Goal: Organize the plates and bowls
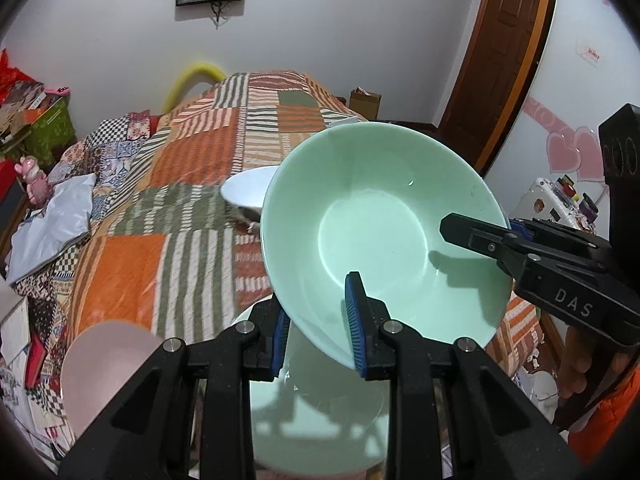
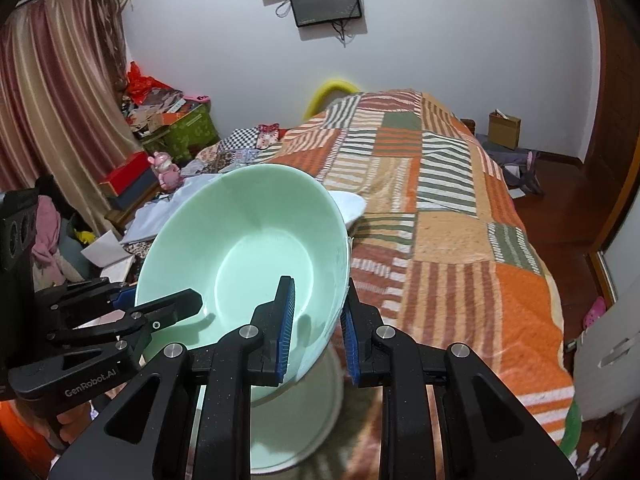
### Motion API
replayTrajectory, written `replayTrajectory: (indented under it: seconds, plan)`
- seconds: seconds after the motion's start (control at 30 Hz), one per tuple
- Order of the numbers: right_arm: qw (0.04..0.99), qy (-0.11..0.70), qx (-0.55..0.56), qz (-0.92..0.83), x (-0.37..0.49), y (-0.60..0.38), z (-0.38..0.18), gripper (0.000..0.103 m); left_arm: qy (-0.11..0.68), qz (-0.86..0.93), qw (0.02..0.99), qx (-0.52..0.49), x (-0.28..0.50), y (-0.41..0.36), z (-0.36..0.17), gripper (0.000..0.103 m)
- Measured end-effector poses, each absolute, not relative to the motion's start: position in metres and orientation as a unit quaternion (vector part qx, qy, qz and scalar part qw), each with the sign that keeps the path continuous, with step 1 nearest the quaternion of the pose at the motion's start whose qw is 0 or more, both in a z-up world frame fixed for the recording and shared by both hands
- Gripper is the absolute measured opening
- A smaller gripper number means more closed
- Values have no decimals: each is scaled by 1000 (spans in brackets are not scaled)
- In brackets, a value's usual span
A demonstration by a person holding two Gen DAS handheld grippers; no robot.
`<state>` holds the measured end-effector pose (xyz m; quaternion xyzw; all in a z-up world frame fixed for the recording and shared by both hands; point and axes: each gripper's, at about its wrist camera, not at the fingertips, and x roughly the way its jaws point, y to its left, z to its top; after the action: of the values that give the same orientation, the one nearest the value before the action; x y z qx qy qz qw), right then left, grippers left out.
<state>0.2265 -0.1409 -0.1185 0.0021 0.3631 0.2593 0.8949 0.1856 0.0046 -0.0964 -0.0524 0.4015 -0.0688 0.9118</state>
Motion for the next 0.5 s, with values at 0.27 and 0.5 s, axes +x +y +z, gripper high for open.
replayTrajectory:
  seconds: [0.27,0.5]
  plan:
    - [891,359,-5,279,206,-113,-122,20,395,-53,915,-64,151,34,-94,26]
    - [884,358,-5,301,196,-91,-128,20,399,-34,914,-69,130,62,-98,26]
